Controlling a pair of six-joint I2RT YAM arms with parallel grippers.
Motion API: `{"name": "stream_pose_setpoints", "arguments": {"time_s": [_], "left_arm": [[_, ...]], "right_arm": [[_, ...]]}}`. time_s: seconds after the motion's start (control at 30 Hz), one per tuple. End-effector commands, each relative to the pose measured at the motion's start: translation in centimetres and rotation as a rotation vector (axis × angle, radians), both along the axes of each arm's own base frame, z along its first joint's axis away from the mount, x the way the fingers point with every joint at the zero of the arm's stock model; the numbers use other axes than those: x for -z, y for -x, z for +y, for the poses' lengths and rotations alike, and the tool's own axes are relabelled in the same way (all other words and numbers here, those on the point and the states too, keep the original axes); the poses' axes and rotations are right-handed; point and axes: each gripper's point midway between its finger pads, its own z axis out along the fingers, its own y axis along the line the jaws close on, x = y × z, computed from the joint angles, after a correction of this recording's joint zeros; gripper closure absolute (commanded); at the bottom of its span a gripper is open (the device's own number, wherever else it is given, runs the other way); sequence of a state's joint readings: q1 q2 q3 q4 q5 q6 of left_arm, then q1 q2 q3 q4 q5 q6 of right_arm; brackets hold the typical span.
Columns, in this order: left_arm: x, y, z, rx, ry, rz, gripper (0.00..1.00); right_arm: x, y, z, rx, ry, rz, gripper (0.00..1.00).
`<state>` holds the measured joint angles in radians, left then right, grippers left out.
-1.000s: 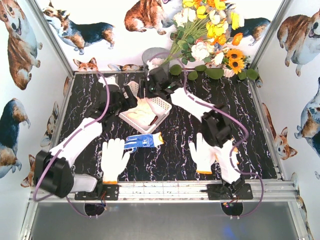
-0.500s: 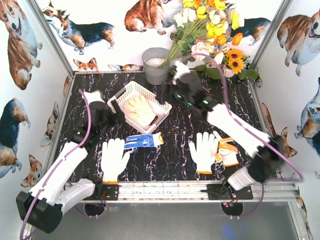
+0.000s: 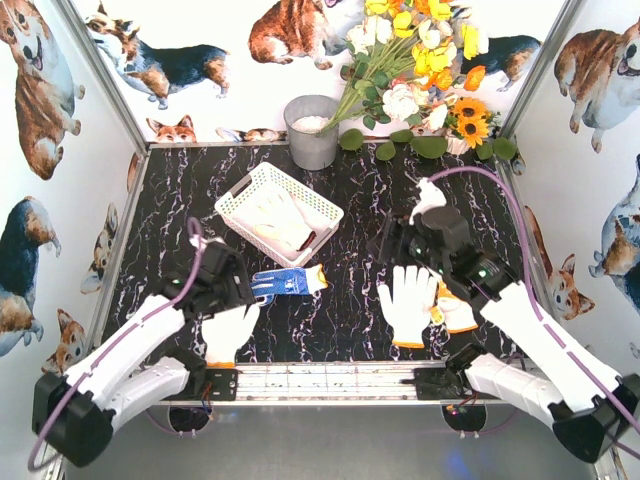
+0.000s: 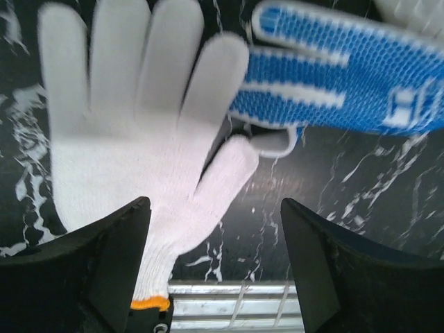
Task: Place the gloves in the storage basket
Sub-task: Turn over the glove at the center of the board.
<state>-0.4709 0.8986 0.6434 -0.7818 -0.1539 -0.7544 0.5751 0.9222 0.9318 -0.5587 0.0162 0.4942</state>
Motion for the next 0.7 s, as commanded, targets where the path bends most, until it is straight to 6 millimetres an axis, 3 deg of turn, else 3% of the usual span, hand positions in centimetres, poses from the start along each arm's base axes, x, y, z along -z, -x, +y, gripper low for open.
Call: {"name": "stream_pose_setpoints", "arguments": {"time_s": [0.0, 0.33, 0.67], "left_arm": [[2.6, 2.8, -0.5, 0.001, -0.082, 0.116, 0.32], [5.0, 2.8, -2.1, 0.074, -0.232, 0.129, 0.45], [6.8, 3.9, -1.2, 0.061, -0.27, 0.164, 0.58]], "right_arm": [[0.2, 1.0, 0.0, 0.023, -0.089, 0.015, 0.31], [1.8, 3.4, 0.4, -0.014, -0.157, 0.081, 0.32], [1.9, 4.3, -0.2, 0.003, -0.188, 0.082, 0.32]]}}
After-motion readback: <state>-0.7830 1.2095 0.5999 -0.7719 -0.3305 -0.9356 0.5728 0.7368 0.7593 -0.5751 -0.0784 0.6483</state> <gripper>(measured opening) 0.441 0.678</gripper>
